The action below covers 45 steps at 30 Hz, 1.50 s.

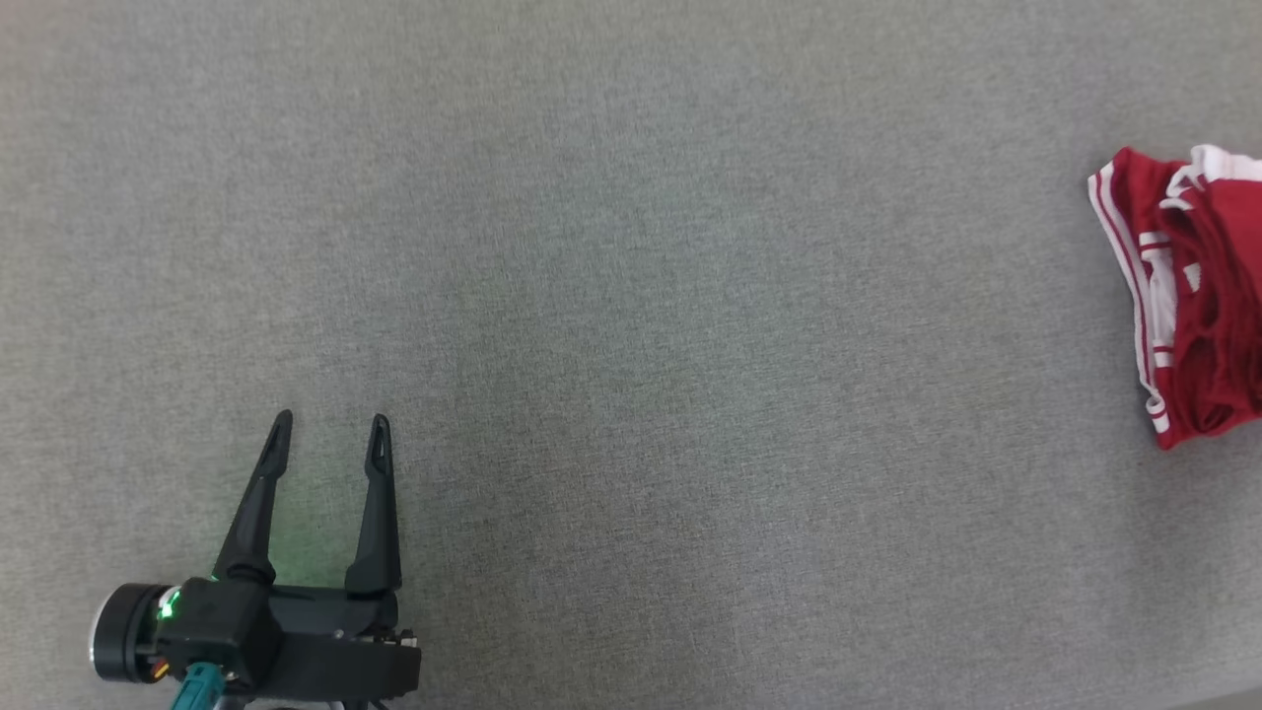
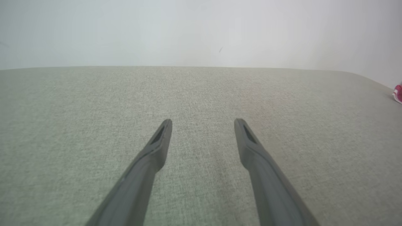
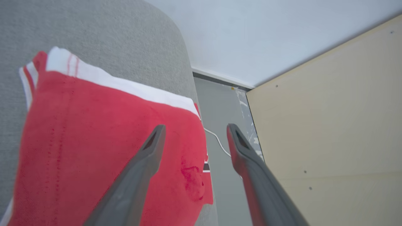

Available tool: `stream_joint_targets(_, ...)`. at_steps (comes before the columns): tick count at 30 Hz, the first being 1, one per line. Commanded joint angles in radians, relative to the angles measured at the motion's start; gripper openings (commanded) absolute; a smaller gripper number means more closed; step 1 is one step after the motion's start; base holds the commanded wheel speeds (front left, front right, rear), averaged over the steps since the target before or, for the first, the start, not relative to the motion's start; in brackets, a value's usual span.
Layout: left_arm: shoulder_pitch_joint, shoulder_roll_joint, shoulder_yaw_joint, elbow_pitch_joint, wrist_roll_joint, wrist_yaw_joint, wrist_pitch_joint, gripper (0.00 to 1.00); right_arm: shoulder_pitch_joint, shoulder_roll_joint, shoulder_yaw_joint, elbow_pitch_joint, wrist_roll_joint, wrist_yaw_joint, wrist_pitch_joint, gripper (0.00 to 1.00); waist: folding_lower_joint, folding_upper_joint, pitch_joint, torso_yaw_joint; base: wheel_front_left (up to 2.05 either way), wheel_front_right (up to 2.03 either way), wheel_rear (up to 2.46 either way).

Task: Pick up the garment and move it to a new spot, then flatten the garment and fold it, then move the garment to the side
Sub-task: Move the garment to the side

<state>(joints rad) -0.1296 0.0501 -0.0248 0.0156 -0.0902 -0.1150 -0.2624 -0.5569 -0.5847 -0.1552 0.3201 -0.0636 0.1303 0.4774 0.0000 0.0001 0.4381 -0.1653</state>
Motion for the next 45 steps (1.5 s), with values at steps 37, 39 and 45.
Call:
stream_joint_targets(37, 0.241, 0.000, 0.047, 0.037, -0.160, 0.128, -0.003, 1.00, 0.596, 0.517, 0.068, -0.172, 0.148, 0.000, -0.687, 1.00, 0.0000, -0.0001, -0.430, 0.106, 0.00, 0.00, 0.00)
stream_joint_targets(39, 0.254, 0.000, 0.053, 0.042, -0.164, 0.126, -0.003, 1.00, 0.607, 0.526, 0.068, -0.156, 0.144, 0.000, -0.697, 1.00, 0.0000, -0.0001, -0.436, 0.108, 0.00, 0.00, 0.00)
stream_joint_targets(45, 0.276, 0.000, 0.071, 0.063, -0.183, 0.123, -0.003, 1.00, 0.621, 0.534, 0.075, -0.126, 0.130, 0.000, -0.713, 1.00, 0.0000, -0.0001, -0.448, 0.110, 0.00, 0.00, 0.00)
